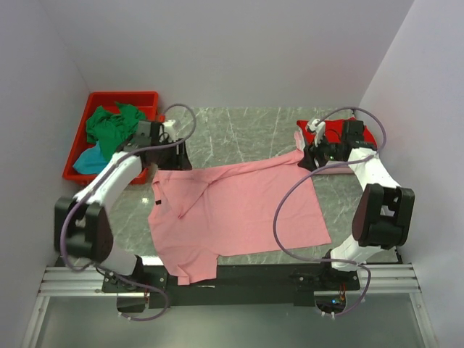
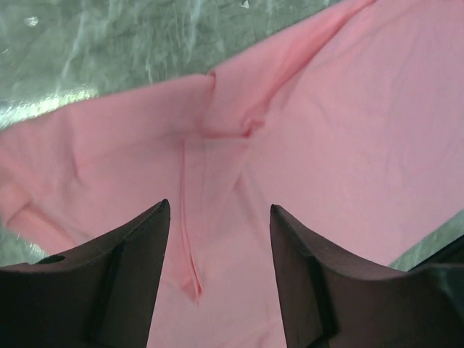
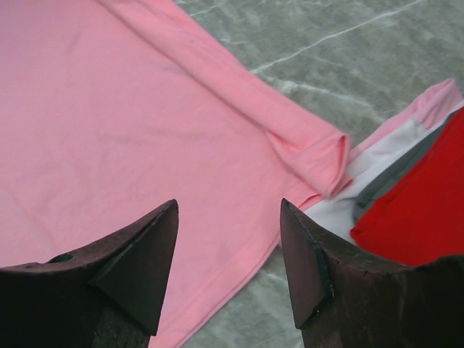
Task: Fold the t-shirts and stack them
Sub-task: Fold the tshirt
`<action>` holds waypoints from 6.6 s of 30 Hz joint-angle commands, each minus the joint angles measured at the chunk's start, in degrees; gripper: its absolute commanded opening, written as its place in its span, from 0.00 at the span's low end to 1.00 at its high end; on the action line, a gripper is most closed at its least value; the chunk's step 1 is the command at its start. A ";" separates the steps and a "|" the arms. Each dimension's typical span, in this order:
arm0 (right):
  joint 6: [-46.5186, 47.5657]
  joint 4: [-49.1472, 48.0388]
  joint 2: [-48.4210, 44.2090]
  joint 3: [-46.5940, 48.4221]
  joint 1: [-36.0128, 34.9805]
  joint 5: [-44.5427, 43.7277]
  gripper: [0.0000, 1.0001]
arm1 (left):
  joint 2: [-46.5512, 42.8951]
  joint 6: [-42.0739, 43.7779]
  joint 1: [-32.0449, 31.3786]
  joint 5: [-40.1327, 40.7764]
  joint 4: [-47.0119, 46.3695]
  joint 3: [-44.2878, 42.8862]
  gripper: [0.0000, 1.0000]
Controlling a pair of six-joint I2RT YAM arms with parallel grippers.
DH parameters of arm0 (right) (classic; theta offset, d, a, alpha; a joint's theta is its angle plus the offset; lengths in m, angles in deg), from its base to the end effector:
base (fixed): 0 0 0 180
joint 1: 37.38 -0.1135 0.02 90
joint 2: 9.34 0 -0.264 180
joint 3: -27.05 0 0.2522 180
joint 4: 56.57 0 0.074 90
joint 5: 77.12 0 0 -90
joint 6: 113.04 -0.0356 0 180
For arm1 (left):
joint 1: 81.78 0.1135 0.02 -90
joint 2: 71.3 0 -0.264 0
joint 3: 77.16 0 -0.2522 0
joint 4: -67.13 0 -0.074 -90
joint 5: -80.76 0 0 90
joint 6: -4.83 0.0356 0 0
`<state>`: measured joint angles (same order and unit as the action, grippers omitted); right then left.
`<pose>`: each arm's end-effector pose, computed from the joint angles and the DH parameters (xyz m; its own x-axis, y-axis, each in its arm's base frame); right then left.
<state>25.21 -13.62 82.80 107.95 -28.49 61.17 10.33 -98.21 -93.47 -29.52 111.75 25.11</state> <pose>0.3345 -0.0254 0.2489 -0.2883 -0.4573 -0.8413 -0.8166 0.5762 -0.0334 0.2955 -0.0737 0.2771 -0.8083 -0.0489 -0.5867 0.2386 0.8838 -0.4024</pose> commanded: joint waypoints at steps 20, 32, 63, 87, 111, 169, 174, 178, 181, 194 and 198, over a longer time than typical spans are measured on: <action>-2.46 0.69 -8.47 -7.45 -0.01 7.52 0.65 | 24.19 1.79 -7.39 6.55 3.16 -9.51 0.56; -2.63 0.60 -9.43 -8.16 -0.01 7.96 0.65 | 26.48 1.70 -8.44 8.06 4.48 -10.66 0.43; -2.46 0.96 -10.49 -8.07 1.22 8.92 0.65 | 12.77 0.65 -13.01 -2.40 0.97 -3.98 0.01; -3.68 4.47 -4.78 -0.61 1.84 0.50 0.66 | 5.22 -8.14 -26.12 17.09 -9.58 0.06 0.62; -13.44 9.30 19.83 28.14 -8.00 -25.09 0.63 | 22.78 -3.31 -23.65 22.38 -15.65 -10.12 0.57; -12.30 14.58 26.96 33.86 -10.20 -26.06 0.52 | 24.55 0.29 -24.26 29.24 -11.16 -10.30 0.04; -11.95 15.02 27.04 33.76 -10.38 -25.44 0.50 | 24.64 0.12 -24.26 29.06 -11.16 -10.30 0.04; -12.39 14.93 28.09 34.55 -10.55 -26.58 0.49 | 24.55 0.20 -24.18 29.06 -10.99 -10.30 0.04; -12.83 14.67 28.62 35.08 -10.55 -27.29 0.47 | 24.37 0.21 -24.18 28.89 -10.99 -10.22 0.04; -12.83 12.47 25.38 31.75 -10.47 -28.69 0.18 | 24.02 0.21 -24.18 28.97 -11.25 -9.78 0.01; -12.74 10.54 20.81 28.15 -9.85 -27.73 0.13 | 23.05 0.47 -24.26 29.32 -11.52 -8.90 0.01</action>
<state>12.42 -1.07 110.21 137.65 -38.83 32.82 37.19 -98.50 -117.40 -0.77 100.84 15.58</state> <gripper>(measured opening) 0.145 0.014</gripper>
